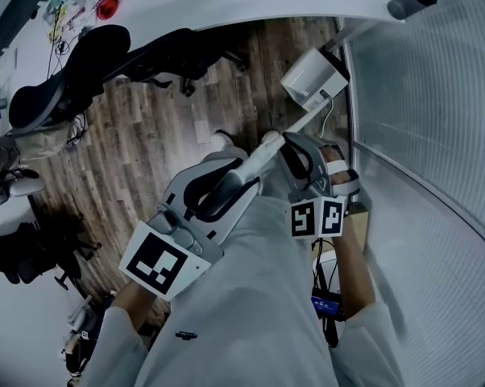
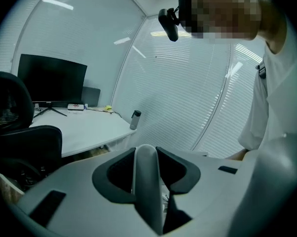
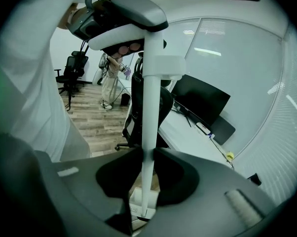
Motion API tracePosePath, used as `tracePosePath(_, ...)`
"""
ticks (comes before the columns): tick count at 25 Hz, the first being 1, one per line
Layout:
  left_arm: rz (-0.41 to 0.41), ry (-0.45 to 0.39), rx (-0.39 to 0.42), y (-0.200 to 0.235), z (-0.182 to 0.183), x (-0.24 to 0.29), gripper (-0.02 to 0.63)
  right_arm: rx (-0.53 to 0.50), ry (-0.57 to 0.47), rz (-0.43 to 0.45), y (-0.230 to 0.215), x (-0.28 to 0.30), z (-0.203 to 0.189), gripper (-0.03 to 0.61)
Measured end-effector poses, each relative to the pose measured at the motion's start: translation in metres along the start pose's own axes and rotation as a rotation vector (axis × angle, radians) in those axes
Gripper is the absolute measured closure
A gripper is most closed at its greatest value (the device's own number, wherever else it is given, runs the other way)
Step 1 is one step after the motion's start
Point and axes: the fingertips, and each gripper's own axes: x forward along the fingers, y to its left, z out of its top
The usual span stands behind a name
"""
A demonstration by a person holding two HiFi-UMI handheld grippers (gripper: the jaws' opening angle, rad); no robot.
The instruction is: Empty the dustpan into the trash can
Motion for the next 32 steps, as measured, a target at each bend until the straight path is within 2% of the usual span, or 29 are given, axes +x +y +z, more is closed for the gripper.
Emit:
tracePosePath(3,0.027,0.014,0.000,0.006,0.000,-0.005,0.485,-0.001,-0.025,0.008,0.004,0.007,0.008,0.489)
tracePosePath(6,0.036,-0.005,0.041,0.016,0.004,-0.009,0.485,-0.013,-0.036,0.007,0.008,0.016,0.014,0.485)
tracePosePath(11,0.088,0.003,0.008,0.037,0.000,-0.014,0.485,-0.023,-0.072,0.015,0.014,0.021,0.028,0.485)
tracePosePath(15,0.127,0.028,0.015,0.051,-0.009,-0.014,0.485,-0.013,-0.073,0.017,0.013,0.018,0.027,0.485)
tracePosePath(18,0.157,0.048,0.028,0.062,-0.018,-0.009,0.485,0.044,-0.062,-0.016,0.007,0.015,0.024,0.545)
tracePosePath(20,0.176,0.058,0.027,0.070,-0.024,-0.005,0.485,0.097,-0.064,-0.024,0.004,0.013,0.024,0.563)
tracePosePath(27,0.227,0.083,0.002,0.101,-0.042,0.014,0.485,0.226,-0.095,-0.039,-0.009,0.007,0.027,0.568)
tracePosePath(32,0.227,0.095,-0.011,0.114,-0.053,0.039,0.485,0.258,-0.112,-0.031,-0.013,0.006,0.027,0.568)
